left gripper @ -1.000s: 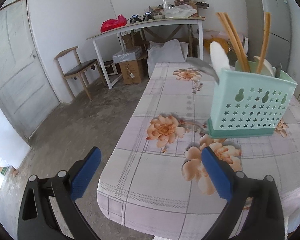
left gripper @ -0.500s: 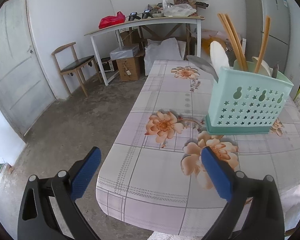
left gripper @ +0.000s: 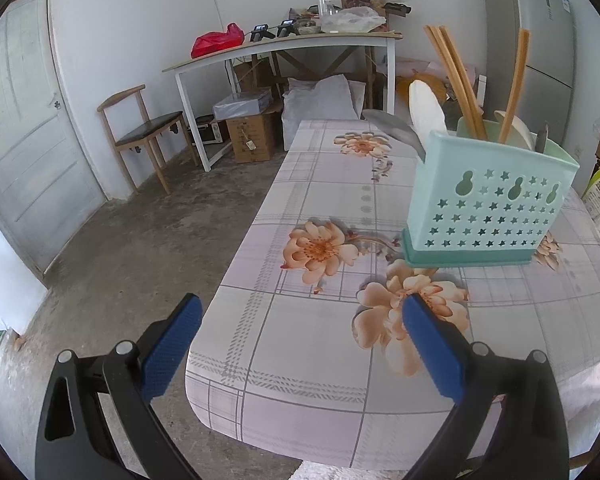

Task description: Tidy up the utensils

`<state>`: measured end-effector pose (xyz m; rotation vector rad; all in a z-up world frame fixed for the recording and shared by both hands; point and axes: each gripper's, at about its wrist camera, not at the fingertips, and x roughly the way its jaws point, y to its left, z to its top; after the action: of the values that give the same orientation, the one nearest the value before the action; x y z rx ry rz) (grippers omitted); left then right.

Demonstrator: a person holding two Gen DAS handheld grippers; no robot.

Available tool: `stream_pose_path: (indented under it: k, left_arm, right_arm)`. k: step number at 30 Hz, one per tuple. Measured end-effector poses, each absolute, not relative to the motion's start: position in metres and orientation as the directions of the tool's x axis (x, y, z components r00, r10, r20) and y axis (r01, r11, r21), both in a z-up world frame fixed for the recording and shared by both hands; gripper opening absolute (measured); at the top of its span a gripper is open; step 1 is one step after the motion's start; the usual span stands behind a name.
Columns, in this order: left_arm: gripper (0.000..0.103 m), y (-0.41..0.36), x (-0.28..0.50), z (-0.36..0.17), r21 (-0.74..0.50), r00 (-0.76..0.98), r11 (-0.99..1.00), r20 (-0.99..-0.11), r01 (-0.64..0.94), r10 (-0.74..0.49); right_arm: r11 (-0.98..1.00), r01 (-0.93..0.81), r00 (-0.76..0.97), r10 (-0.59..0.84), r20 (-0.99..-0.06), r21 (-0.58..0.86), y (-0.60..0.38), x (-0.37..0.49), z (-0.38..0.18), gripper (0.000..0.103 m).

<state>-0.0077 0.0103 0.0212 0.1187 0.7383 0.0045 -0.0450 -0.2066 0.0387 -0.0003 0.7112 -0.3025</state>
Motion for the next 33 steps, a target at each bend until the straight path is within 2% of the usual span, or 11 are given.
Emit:
stream_pose_path:
  k: [33]
  left_arm:
    - [0.097,0.007,-0.0067,0.0221,0.108,0.733,0.993,-0.679,0.049,0.038]
  right_arm:
    - [0.957,0.276,0.717,-0.267,-0.644,-0.089,-0.2061,-0.0465,0.0365,0.095]
